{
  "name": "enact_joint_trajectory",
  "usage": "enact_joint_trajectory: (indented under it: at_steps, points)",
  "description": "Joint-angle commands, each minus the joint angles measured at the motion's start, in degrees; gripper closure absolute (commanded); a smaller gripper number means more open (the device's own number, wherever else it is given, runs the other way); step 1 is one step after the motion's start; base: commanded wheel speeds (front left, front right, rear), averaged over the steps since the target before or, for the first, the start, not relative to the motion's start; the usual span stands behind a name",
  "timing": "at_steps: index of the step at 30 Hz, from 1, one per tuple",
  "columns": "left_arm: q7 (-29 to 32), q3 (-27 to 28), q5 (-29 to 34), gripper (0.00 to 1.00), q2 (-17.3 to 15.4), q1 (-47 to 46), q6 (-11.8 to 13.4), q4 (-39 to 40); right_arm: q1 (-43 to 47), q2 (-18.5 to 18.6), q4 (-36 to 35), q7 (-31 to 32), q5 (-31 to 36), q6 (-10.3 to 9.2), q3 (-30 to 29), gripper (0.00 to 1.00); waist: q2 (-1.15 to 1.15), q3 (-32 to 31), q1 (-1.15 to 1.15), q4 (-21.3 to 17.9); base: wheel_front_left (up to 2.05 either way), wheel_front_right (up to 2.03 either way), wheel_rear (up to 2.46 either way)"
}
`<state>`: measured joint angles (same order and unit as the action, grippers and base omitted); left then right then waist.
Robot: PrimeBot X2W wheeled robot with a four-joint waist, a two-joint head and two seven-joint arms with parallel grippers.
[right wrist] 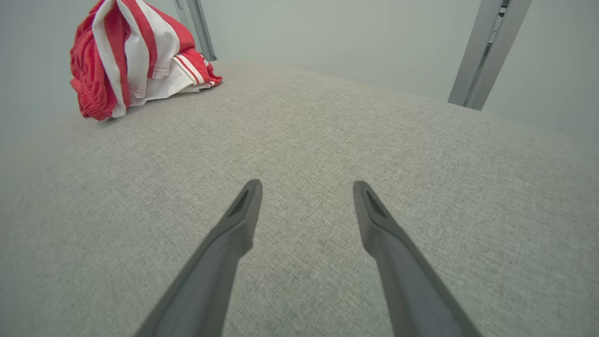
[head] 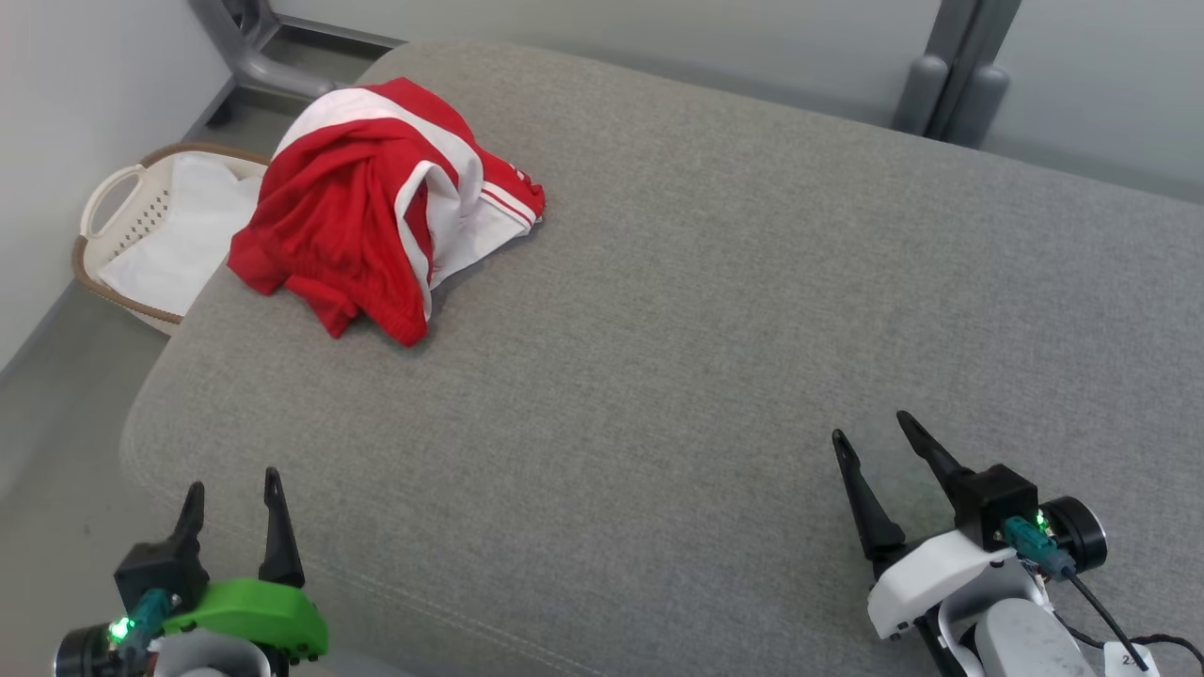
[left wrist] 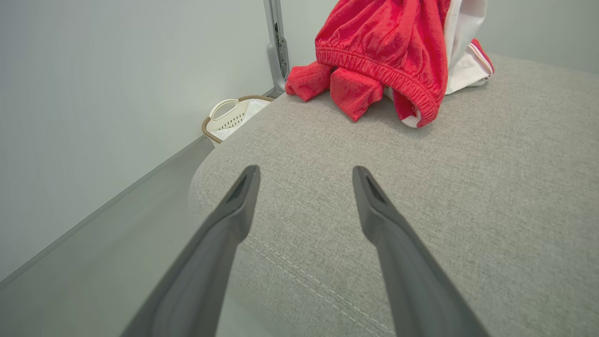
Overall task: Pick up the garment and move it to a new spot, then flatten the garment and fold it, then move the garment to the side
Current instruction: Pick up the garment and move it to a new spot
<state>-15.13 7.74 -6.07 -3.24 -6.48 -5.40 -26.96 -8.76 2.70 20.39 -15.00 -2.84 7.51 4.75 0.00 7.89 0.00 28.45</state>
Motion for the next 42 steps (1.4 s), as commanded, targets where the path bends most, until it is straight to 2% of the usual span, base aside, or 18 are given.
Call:
enact_joint_trajectory:
  at_steps: [1, 8, 20, 27, 33, 34, 35, 36, 42]
  points:
    - [-0.02, 0.57, -0.68, 0.00, -0.44, -2.66, -0.71, -0.49, -1.04, 0.37, -0.49, -0.28, 0.71, -0.05, -0.28, 0.00, 0.00, 3.37, 0.00, -2.69, 0.00, 0.00, 0.00]
    - [-0.01, 0.49, -3.01, 0.00, -5.16, -13.88, -2.05, -3.08, -4.72, 0.37, -2.19, -0.28, 2.62, -0.05, 0.42, 0.00, 0.00, 10.03, 0.00, -6.48, 0.00, 0.00, 0.00]
    - [-0.02, -8.13, -11.86, 0.00, -18.39, -33.16, -2.11, -10.13, -10.73, 0.36, -6.14, -0.28, 3.35, -0.05, 1.04, 0.00, 0.00, 19.38, 0.00, -13.61, 0.00, 0.00, 0.00]
    - [-0.01, -14.38, -15.17, 0.00, -24.84, -40.16, -2.12, -19.39, -12.15, 0.34, -6.86, -0.27, 3.21, -0.05, 1.43, 0.00, 0.00, 22.52, 0.00, -17.64, 0.00, 0.00, 0.00]
    - [2.31, -18.68, -22.42, 0.00, -24.75, -42.85, -2.12, -29.65, -11.11, 0.45, -6.18, -0.15, 2.42, -0.05, 1.17, 0.00, 0.00, 22.01, 0.00, -19.74, 0.00, 0.00, 0.00]
    - [3.10, -19.52, -23.83, 0.32, -24.38, -42.52, -2.12, -30.96, -10.78, 0.46, -6.08, -0.15, 2.31, -0.05, 1.08, 0.00, 0.00, 21.65, 0.00, -19.96, 0.00, 0.00, 0.00]
    - [3.48, -20.27, -24.92, 0.87, -24.07, -42.10, -2.12, -31.62, -10.62, 0.46, -6.04, -0.14, 2.27, -0.05, 0.98, 0.00, 0.00, 21.33, 0.00, -20.11, 0.00, 0.00, 0.00]
    - [3.81, -21.07, -25.90, 1.00, -23.91, -41.67, -2.12, -32.15, -10.45, 0.46, -6.19, -0.15, 2.11, -0.05, 0.75, 0.00, 0.00, 20.89, 0.00, -20.22, 0.00, 0.00, 0.00]
    - [0.46, -23.55, -28.86, 1.00, -25.34, -41.88, -2.13, -31.28, -9.64, 0.34, -6.36, -0.16, 1.11, -0.05, 0.46, 0.00, 0.00, 17.61, 0.00, -19.90, 0.00, 0.00, 0.00]
